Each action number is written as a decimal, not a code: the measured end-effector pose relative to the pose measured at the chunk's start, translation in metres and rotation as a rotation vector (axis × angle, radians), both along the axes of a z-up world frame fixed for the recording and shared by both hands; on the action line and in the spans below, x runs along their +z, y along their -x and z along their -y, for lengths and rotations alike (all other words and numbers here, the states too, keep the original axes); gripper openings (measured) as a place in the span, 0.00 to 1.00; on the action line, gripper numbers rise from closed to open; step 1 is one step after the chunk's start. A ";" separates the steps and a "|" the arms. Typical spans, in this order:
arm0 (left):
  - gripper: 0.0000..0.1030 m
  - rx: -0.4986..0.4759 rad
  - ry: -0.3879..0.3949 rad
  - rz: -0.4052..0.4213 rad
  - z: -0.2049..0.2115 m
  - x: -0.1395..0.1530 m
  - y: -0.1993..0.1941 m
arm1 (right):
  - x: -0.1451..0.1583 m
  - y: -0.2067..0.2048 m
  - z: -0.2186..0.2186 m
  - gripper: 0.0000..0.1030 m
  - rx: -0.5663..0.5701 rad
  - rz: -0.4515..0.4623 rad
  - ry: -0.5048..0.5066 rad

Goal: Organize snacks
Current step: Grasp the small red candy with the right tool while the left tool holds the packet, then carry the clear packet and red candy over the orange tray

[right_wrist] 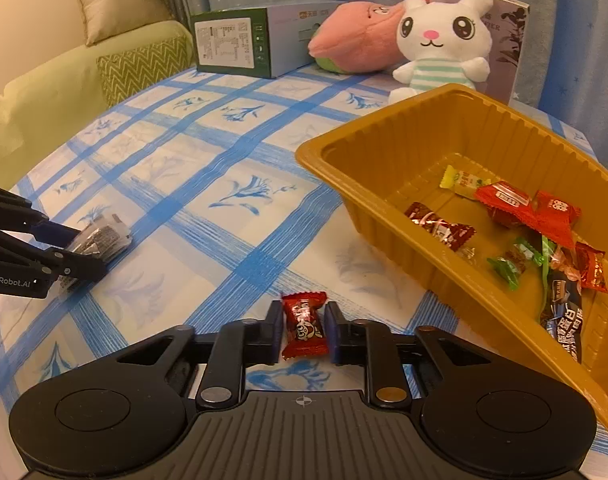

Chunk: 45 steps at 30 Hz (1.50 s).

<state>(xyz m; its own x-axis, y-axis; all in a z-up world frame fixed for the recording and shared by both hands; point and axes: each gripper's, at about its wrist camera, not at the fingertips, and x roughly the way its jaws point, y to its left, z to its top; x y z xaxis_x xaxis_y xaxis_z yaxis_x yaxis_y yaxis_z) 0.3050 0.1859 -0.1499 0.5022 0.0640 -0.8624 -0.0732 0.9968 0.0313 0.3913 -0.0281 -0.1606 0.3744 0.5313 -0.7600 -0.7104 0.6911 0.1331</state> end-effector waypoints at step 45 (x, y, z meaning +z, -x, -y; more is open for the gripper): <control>0.34 -0.274 0.059 0.253 0.100 0.114 -0.010 | 0.105 0.057 0.148 0.16 -0.453 -0.062 -0.161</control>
